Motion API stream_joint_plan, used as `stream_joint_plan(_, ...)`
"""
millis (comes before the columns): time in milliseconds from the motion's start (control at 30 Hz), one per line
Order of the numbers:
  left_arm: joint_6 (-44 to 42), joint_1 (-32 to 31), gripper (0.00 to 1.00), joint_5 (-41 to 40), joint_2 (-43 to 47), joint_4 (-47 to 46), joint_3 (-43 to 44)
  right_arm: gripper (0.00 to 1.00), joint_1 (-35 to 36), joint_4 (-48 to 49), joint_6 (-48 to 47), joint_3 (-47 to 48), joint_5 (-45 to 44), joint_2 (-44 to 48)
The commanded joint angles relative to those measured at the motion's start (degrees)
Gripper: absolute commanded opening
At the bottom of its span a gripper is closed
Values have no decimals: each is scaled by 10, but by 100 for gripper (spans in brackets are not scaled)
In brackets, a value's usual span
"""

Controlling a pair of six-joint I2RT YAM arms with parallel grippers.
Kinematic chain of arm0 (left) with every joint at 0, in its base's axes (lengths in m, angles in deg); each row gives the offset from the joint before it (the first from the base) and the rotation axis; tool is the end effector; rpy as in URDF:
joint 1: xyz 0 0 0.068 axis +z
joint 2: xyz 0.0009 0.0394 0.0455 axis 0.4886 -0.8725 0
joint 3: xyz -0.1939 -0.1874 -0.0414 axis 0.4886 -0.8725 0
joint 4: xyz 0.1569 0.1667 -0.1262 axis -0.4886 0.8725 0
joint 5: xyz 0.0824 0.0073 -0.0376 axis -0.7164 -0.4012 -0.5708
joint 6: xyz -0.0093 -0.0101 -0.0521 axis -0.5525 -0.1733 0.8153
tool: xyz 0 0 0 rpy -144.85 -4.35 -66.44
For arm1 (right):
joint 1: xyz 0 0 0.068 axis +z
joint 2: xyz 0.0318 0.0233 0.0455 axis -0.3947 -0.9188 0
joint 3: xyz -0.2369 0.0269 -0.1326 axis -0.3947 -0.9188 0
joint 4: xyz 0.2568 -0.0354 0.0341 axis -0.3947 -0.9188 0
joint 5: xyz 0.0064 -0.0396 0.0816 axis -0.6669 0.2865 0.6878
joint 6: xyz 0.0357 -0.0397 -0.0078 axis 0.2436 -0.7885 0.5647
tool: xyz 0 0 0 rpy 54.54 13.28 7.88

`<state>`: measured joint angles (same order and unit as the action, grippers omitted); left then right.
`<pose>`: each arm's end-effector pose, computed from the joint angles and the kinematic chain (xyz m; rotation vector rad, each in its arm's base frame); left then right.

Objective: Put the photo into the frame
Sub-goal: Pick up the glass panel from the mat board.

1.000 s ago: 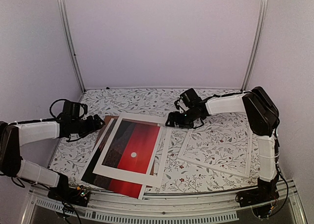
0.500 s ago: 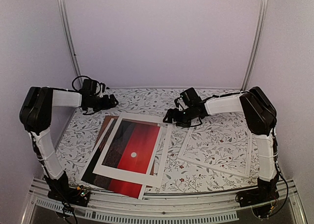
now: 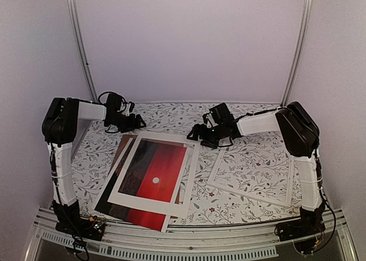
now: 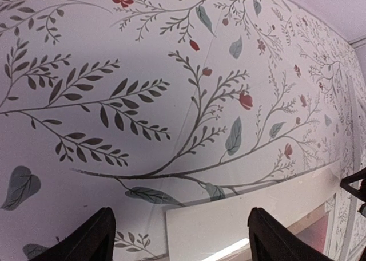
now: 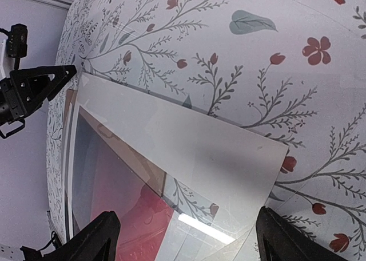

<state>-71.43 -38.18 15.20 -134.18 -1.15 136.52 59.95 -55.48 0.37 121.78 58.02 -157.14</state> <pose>0.4540 -0.0848 0.1283 0.0057 2.4989 -0.6631 0.3774 0.2960 0.1323 -0.0920 2.5404 1.0006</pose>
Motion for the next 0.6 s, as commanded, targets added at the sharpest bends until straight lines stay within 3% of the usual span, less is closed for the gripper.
stream_joint_plan(0,-9,-1,80,47,-27,40,27,86,-1,9,28,-2,13,-24)
stream_joint_plan(567,40,7,65,165,-36,26,15,86,-1,16,40,6,20,-41)
